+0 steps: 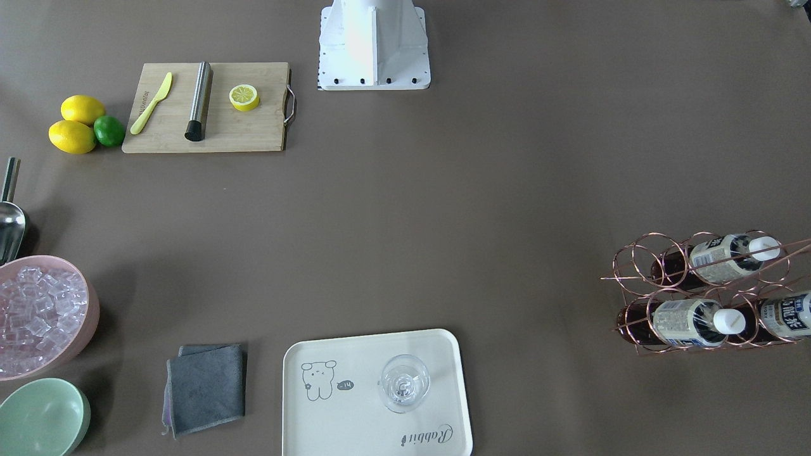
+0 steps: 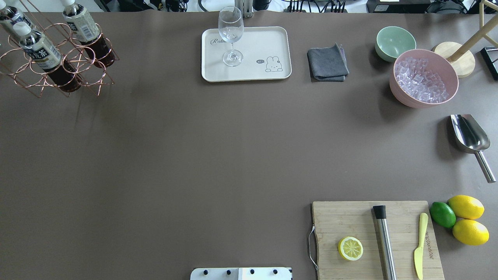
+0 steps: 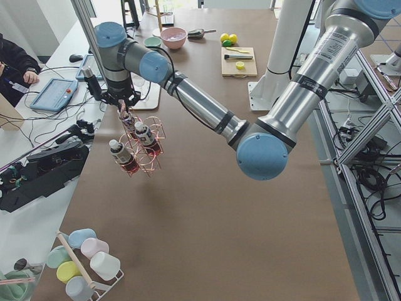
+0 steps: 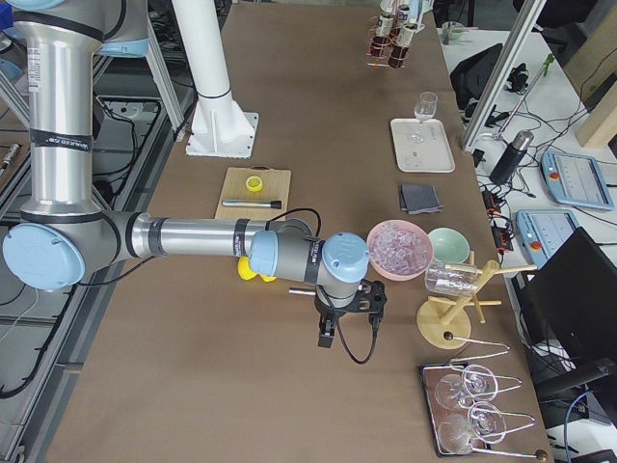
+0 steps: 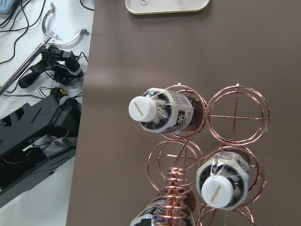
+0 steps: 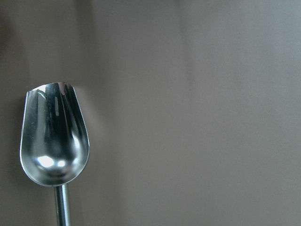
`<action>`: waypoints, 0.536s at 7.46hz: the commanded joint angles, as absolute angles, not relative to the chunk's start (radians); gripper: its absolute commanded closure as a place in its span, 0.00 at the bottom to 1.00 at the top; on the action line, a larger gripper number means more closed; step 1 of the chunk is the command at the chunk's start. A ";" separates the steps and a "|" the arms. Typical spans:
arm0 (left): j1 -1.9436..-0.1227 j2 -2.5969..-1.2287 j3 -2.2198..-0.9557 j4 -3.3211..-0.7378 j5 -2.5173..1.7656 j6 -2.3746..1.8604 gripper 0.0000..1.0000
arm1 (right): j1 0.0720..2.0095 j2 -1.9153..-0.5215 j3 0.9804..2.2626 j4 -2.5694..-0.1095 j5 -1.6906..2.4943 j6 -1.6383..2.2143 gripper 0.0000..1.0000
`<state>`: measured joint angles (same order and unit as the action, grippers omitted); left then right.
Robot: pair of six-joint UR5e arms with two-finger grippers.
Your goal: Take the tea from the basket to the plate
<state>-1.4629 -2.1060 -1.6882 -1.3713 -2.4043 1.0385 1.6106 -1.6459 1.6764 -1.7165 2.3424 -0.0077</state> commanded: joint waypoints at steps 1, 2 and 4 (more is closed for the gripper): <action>-1.437 -1.962 -1.941 -1.364 -2.408 0.918 1.00 | 1.611 -1.649 1.674 -1.717 2.342 -0.009 0.00; -1.408 -1.959 -1.978 -1.341 -2.408 0.911 1.00 | 1.611 -1.649 1.671 -1.717 2.342 -0.009 0.00; -1.288 -1.951 -2.095 -1.319 -2.398 0.783 1.00 | 1.611 -1.651 1.667 -1.717 2.339 -0.009 0.00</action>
